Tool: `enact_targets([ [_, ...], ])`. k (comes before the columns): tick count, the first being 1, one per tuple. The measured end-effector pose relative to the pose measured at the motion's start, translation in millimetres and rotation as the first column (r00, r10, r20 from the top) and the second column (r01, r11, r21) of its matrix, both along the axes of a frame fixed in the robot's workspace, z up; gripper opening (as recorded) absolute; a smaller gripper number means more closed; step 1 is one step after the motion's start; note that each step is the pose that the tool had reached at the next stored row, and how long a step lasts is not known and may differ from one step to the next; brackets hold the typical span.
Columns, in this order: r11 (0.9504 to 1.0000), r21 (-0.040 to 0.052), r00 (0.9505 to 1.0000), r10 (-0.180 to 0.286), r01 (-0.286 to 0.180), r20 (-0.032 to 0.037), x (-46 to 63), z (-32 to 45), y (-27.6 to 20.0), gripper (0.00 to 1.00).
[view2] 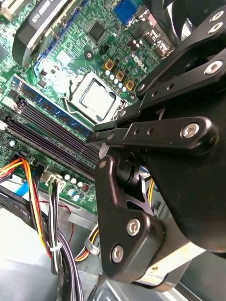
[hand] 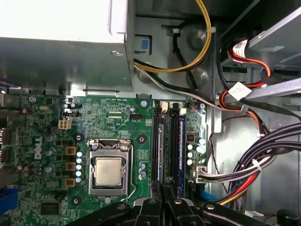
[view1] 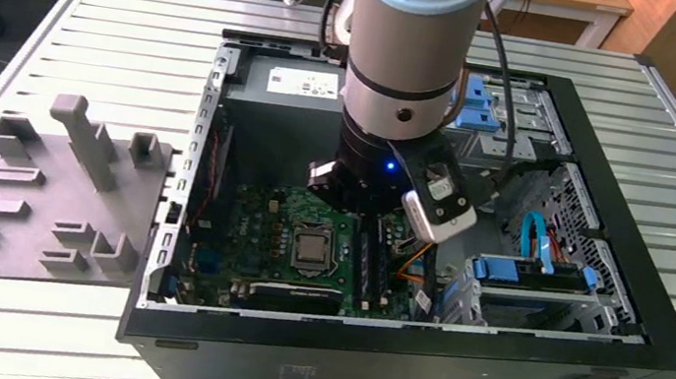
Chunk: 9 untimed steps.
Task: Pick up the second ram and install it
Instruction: 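Insert the second ram into the second slot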
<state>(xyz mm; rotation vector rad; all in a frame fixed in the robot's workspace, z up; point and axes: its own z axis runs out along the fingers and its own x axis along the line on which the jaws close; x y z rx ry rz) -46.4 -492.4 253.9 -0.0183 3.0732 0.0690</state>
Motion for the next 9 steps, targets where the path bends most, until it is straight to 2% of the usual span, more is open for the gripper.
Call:
enact_targets([
  [9, 1.0, 0.0017, 1.0, 0.007, -0.007, 0.0, 4.3, -7.2, 4.3, 0.13],
])
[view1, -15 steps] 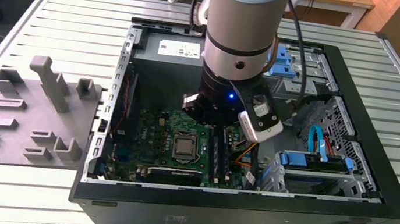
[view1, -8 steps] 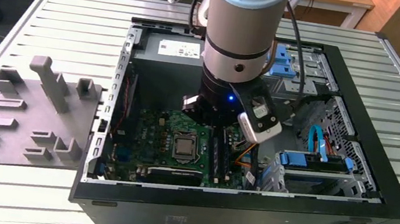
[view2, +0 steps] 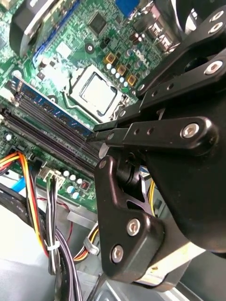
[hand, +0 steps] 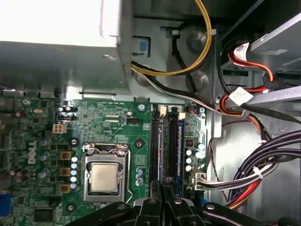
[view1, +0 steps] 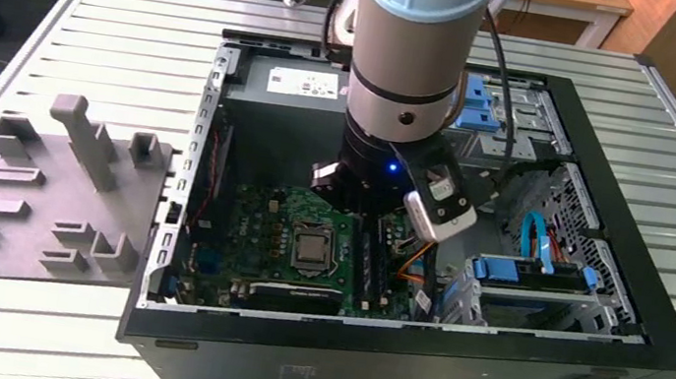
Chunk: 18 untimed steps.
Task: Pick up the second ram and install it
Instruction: 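Insert the second ram into the second slot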
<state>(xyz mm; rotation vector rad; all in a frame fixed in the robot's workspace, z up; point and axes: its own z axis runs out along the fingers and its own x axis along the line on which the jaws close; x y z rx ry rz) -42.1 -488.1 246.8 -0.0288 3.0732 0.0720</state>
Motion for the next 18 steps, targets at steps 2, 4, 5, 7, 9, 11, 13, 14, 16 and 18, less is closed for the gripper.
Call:
enact_targets([
  [2, 1.0, 0.0001, 1.0, 0.001, -0.001, 0.0, 2.7, -1.8, 0.3, 0.13],
  [4, 1.0, 0.0002, 1.0, 0.002, -0.002, 0.0001, 4.0, -2.8, 0.4, 0.13],
  [5, 1.0, 0.0003, 1.0, 0.002, -0.002, 0.0, 4.4, -3.4, 0.5, 0.13],
  [7, 1.0, 0.0015, 1.0, 0.003, -0.003, 0.0001, 4.6, -5.4, 0.7, 0.13],
  [9, 1.0, 0.0065, 1.0, 0.006, -0.006, -0.0001, 4.6, -6.6, 0.6, 0.13],
  [11, 0.9999, 0.015, 1.0, 0.007, -0.007, 0.0, 4.6, -6.9, 0.7, 0.13],
  [13, 0.9998, 0.0185, 1.0, 0.007, -0.007, 0.0002, 4.6, -8.0, 0.7, 0.13],
  [14, 0.9998, 0.0197, 1.0, 0.007, -0.007, 0.0002, 4.6, -8.8, 0.7, 0.13],
  [16, 0.9997, 0.0215, 1.0, 0.008, -0.008, 0.0001, 4.4, -9.9, 0.6, 0.13],
  [18, 0.9997, 0.0238, 1.0, 0.008, -0.008, 0.0002, 3.8, -11.5, 0.7, 0.13],
])
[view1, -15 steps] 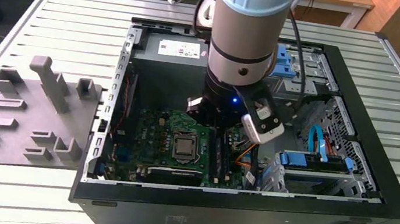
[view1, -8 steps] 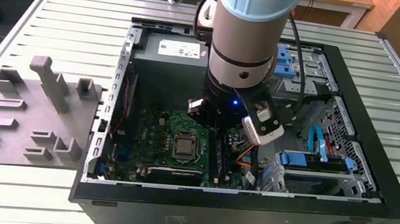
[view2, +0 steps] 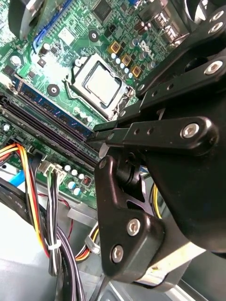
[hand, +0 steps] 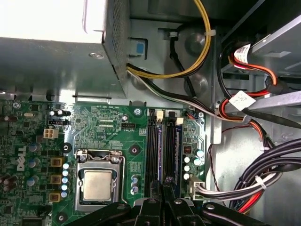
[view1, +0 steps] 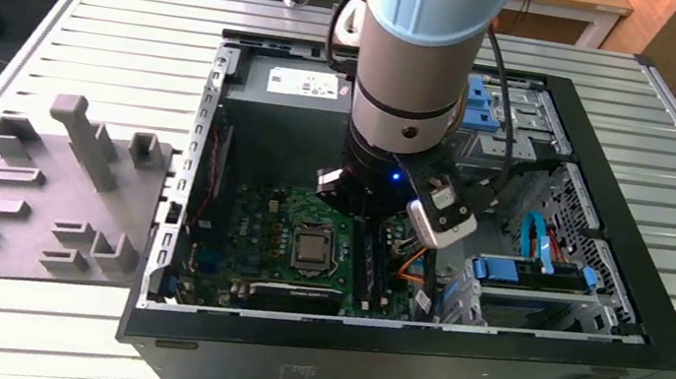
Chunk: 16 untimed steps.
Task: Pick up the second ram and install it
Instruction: 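Insert the second ram into the second slot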
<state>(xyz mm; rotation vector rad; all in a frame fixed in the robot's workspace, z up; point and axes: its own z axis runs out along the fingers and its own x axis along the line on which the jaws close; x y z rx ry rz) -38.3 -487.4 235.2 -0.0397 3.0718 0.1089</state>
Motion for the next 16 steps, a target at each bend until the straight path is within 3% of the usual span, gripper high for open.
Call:
enact_targets([
  [16, 1.0, 0.0068, 1.0, 0.0, 0.0, -0.0001, -2.3, -8.8, 0.0, 0.13],
])
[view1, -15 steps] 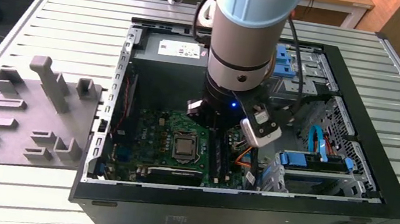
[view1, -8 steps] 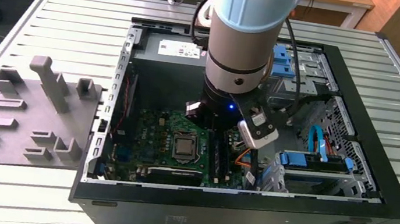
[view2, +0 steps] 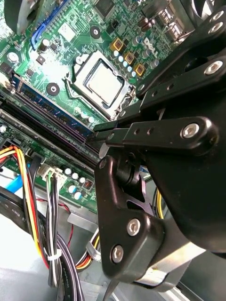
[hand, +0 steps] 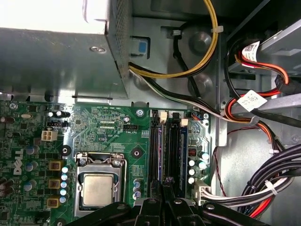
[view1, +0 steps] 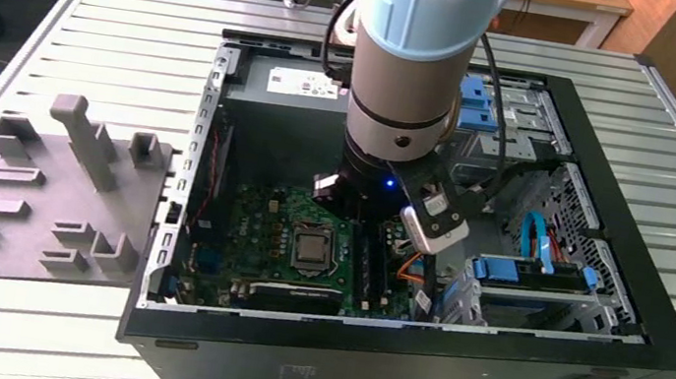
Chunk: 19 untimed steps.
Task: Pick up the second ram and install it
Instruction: 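Insert the second ram into the second slot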
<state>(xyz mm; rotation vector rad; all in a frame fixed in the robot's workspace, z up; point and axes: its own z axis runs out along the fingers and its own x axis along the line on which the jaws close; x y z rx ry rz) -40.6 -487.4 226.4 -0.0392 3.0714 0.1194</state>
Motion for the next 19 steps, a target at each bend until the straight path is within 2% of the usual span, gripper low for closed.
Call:
enact_targets([
  [19, 1.0, 0.0002, 1.0, 0.0, 0.0, 0.0, -0.2, -1.8, -0.1, 0.13],
])
